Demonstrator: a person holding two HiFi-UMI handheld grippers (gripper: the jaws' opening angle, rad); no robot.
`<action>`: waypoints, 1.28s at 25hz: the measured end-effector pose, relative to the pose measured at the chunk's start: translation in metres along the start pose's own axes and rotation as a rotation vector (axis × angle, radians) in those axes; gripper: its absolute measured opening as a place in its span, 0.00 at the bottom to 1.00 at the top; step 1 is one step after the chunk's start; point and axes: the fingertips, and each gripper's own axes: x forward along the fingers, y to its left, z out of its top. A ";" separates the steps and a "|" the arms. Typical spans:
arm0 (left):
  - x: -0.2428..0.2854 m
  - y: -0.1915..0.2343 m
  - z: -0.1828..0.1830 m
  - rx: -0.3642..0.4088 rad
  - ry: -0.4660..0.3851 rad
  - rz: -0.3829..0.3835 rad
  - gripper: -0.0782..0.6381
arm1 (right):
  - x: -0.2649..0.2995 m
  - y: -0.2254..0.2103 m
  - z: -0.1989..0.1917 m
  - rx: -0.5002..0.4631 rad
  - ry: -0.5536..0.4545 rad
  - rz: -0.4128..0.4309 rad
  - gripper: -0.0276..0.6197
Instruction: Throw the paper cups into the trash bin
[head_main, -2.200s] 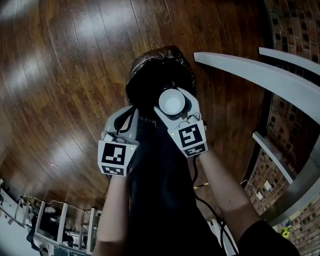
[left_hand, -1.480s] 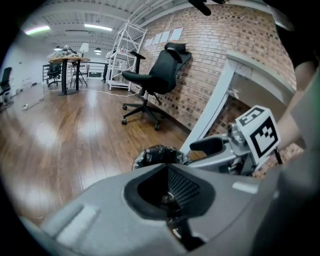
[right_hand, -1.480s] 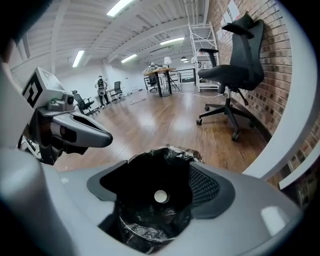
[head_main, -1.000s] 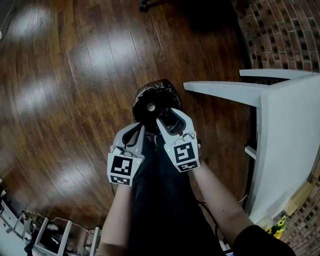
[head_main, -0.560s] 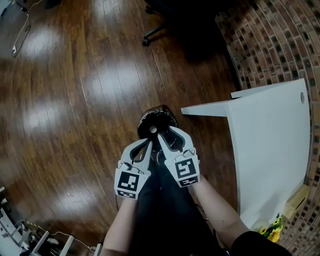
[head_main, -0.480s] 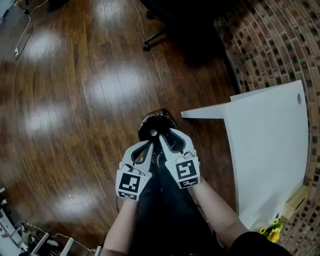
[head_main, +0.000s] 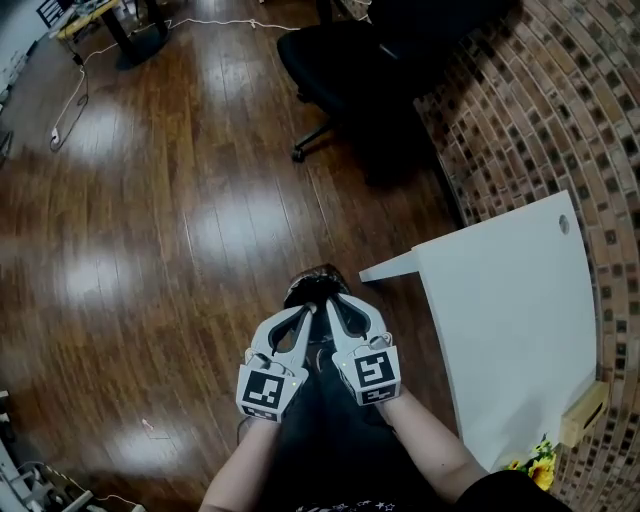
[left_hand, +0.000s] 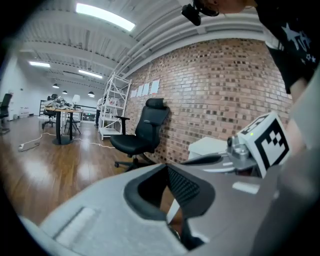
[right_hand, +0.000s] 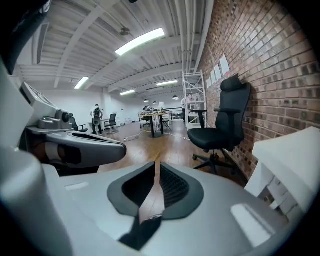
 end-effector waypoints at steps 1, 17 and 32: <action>-0.002 -0.004 0.009 0.010 -0.013 -0.009 0.11 | -0.004 0.002 0.009 -0.006 -0.012 0.004 0.09; -0.041 -0.016 0.117 0.085 -0.164 0.025 0.11 | -0.064 -0.023 0.130 -0.041 -0.225 -0.038 0.05; -0.062 -0.013 0.155 0.108 -0.230 0.088 0.11 | -0.090 -0.004 0.183 -0.036 -0.365 0.043 0.05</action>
